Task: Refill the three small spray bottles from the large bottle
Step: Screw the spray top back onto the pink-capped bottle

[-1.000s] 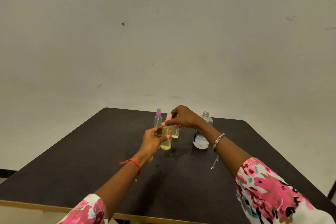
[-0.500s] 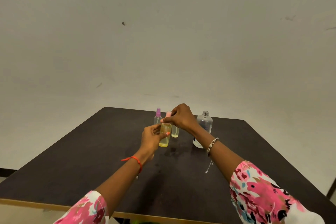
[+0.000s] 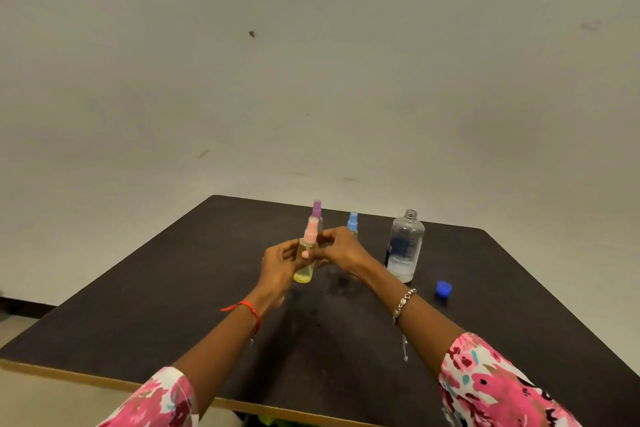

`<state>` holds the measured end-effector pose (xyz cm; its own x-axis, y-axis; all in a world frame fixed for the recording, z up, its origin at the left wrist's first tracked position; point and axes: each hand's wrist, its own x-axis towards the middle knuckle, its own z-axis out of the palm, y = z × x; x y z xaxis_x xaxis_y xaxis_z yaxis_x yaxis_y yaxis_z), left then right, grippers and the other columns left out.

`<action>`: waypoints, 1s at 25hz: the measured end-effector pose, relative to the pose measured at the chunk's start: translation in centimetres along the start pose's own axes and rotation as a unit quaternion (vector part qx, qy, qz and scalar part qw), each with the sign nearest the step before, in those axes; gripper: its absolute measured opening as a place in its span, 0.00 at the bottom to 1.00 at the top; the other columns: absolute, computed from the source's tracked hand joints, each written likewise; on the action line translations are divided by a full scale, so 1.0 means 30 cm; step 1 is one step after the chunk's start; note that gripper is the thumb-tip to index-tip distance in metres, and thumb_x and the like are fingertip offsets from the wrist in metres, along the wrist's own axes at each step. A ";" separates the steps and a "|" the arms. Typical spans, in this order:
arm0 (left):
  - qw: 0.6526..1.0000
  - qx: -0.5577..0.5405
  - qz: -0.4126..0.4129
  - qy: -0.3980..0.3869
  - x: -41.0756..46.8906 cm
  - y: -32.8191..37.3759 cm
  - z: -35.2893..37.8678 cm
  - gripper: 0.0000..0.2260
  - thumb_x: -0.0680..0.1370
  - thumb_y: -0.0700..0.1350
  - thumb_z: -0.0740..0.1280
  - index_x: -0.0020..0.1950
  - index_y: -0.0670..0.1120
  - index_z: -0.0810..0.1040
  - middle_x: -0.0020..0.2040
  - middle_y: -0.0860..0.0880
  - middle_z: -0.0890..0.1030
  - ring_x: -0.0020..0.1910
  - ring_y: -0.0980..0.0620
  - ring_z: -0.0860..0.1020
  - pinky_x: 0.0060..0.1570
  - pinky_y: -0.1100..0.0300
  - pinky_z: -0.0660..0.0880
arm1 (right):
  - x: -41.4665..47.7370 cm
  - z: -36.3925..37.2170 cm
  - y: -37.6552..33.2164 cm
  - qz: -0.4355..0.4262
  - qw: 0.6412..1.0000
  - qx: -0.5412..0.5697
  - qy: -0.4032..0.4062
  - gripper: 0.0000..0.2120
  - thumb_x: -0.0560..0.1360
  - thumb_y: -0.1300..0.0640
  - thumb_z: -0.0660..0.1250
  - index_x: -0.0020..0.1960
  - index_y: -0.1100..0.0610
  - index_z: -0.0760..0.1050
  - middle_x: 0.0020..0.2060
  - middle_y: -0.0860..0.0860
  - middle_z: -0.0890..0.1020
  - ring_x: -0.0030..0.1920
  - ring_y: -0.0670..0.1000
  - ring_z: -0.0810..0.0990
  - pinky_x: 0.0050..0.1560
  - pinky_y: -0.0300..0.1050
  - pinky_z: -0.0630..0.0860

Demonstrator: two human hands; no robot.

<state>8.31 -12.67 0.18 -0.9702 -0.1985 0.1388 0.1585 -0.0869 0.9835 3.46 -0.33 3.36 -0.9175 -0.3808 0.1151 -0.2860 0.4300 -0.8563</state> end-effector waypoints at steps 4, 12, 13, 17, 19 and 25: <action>0.998 0.043 -0.044 -0.026 0.058 -0.053 -0.075 0.28 0.69 0.27 0.67 0.69 0.36 0.65 0.66 0.40 0.73 0.64 0.44 0.74 0.55 0.59 0.77 | 0.068 0.101 0.037 -0.005 0.999 0.008 0.045 0.19 0.67 0.63 0.73 0.56 0.64 0.76 0.53 0.60 0.81 0.53 0.55 0.80 0.55 0.50 0.79; 0.928 0.361 -0.088 -0.017 0.180 -0.130 -0.234 0.43 0.67 0.41 0.75 0.75 0.40 0.53 0.74 0.41 0.61 0.73 0.45 0.61 0.69 0.56 0.61 | 0.313 0.245 0.061 0.012 0.995 -0.022 0.100 0.17 0.69 0.62 0.71 0.55 0.67 0.74 0.53 0.61 0.80 0.49 0.52 0.76 0.46 0.41 0.70; 0.924 0.370 -0.090 -0.025 0.189 -0.137 -0.245 0.44 0.67 0.42 0.75 0.75 0.40 0.53 0.74 0.41 0.61 0.73 0.45 0.62 0.69 0.56 0.61 | 0.345 0.253 0.063 0.014 0.994 -0.026 0.105 0.16 0.69 0.62 0.71 0.55 0.67 0.74 0.53 0.61 0.80 0.49 0.53 0.77 0.46 0.40 0.69; 0.917 0.386 -0.093 -0.044 0.206 -0.155 -0.269 0.42 0.68 0.44 0.75 0.74 0.40 0.54 0.73 0.41 0.63 0.72 0.46 0.63 0.69 0.56 0.62 | 0.426 0.292 0.075 0.023 0.991 -0.031 0.131 0.18 0.68 0.61 0.73 0.55 0.66 0.74 0.55 0.61 0.79 0.55 0.57 0.78 0.48 0.42 0.72; 0.911 0.398 -0.090 -0.050 0.209 -0.156 -0.273 0.42 0.68 0.45 0.74 0.74 0.41 0.54 0.73 0.41 0.62 0.72 0.45 0.63 0.69 0.55 0.62 | 0.435 0.311 0.076 0.030 0.988 -0.023 0.148 0.19 0.68 0.61 0.73 0.55 0.67 0.74 0.55 0.61 0.79 0.55 0.58 0.78 0.48 0.42 0.72; 0.901 0.423 -0.083 -0.057 0.190 -0.147 -0.272 0.39 0.70 0.46 0.72 0.74 0.41 0.55 0.74 0.42 0.61 0.73 0.45 0.60 0.70 0.54 0.60 | 0.383 0.296 0.092 0.053 0.992 -0.062 0.099 0.19 0.65 0.62 0.75 0.52 0.65 0.73 0.48 0.61 0.78 0.48 0.55 0.78 0.40 0.38 0.72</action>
<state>3.58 -21.38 -4.33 -0.9879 -0.1449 -0.0557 -0.1402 0.6778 0.7217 -5.41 -10.77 -2.16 -0.9771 -0.1643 0.1354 -0.2055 0.5610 -0.8019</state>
